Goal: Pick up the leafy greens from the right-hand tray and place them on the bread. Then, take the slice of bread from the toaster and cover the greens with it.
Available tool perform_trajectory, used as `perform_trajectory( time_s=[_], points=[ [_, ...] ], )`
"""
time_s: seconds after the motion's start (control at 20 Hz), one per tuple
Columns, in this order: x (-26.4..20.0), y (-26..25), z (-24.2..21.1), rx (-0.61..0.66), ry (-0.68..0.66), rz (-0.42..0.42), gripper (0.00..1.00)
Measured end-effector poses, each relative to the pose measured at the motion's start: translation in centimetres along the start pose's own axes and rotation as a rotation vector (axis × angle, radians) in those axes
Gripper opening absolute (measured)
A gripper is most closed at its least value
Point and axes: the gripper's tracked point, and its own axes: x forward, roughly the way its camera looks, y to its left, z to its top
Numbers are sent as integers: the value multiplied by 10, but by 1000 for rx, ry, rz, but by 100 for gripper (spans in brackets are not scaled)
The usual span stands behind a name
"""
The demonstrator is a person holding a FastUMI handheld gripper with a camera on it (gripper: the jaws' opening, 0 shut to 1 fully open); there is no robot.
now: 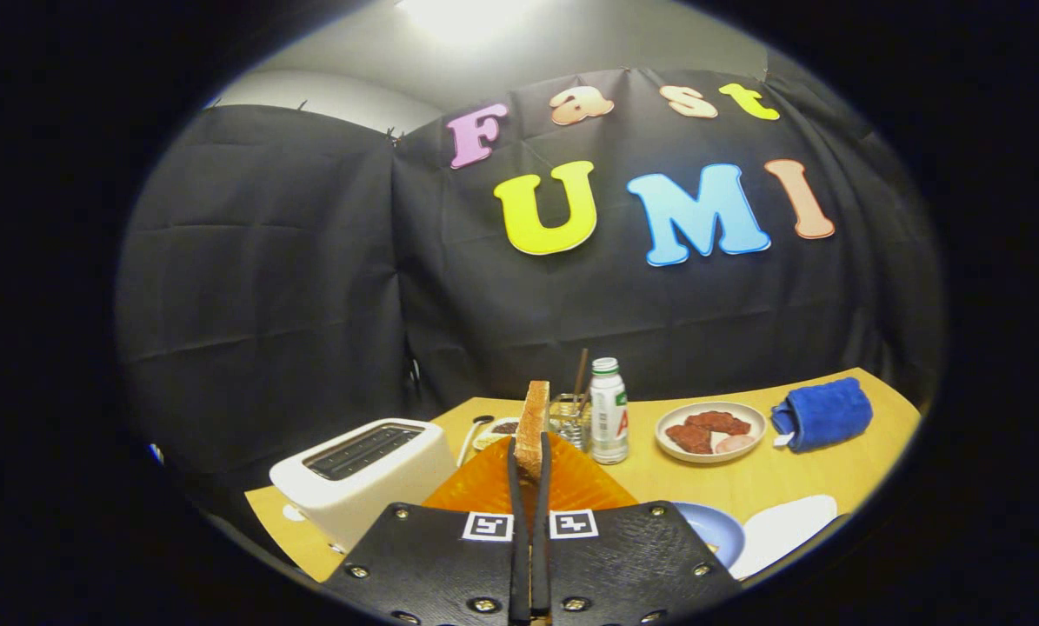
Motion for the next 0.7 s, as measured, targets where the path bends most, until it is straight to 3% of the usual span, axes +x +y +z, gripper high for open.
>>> perform_trajectory(
  time_s=[0.35, 0.7],
  points=[
    [-20, -90, -23, -115, 57, -177, 1],
    [-32, -117, -50, -244, 107, -251, 1]
  ],
)
